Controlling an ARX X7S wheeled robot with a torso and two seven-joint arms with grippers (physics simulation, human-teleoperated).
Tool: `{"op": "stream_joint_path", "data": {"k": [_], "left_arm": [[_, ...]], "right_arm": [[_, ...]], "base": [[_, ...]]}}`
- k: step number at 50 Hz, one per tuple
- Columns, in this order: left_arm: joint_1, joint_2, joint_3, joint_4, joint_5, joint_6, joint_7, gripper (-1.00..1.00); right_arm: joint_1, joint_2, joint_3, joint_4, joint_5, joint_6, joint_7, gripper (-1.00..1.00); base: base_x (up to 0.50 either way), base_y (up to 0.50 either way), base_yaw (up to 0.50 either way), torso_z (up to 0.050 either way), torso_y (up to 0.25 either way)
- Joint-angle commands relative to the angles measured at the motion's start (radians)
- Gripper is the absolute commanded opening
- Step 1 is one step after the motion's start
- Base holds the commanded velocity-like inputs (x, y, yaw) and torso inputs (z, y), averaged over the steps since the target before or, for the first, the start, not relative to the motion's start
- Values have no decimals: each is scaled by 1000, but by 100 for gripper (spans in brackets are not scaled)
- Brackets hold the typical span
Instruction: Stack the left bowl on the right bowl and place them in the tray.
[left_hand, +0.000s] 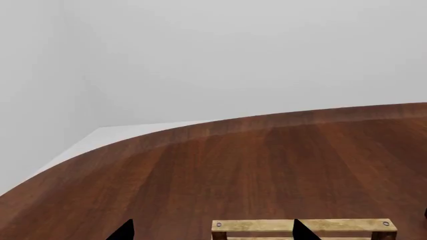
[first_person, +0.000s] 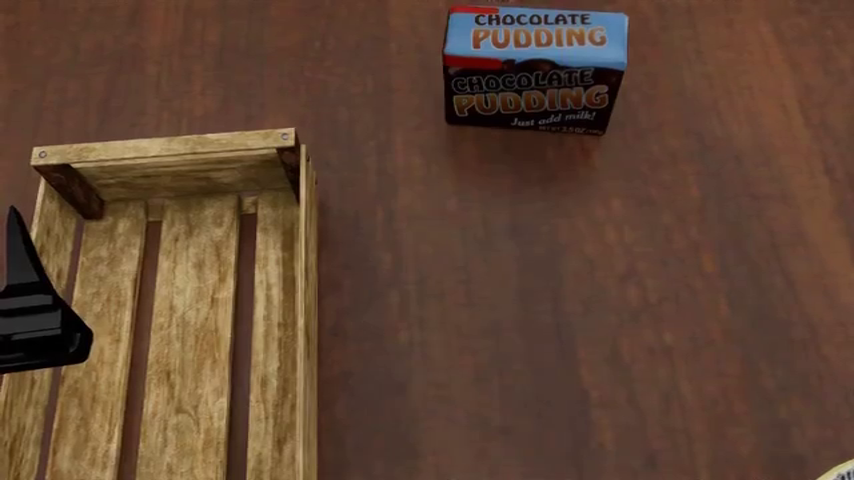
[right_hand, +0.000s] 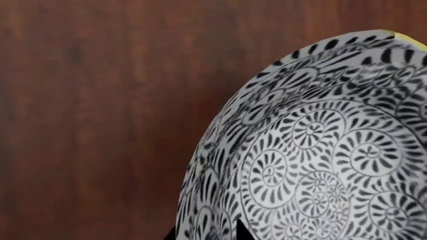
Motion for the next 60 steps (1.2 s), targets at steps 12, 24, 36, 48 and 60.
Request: {"op": "stream_joint_path", "data": {"k": [12,24,36,48,60], "left_arm": [[3,-6,-9,13,-12,-3,-6,100],[2,-9,-18,17,-21,-5,-10,100],[4,-12,-23,22,-30,-5,-11,100],[8,-16,-48,34,-58,-2,-14,100],[4,-20,-68,24,-74,-2,-17,100]], "right_arm": [[151,85,73,-194,31,234,109,-100],[245,111,121,-273,90,342,207,-100],[334,93,170,-312,170,441,293,-100],[415,-4,214,-285,233,515,347,-100],[490,-151,248,-219,316,578,375,-100]], "base": [[0,0,0,0,0],[0,0,0,0,0],[0,0,0,0,0],[0,0,0,0,0],[0,0,0,0,0]]}}
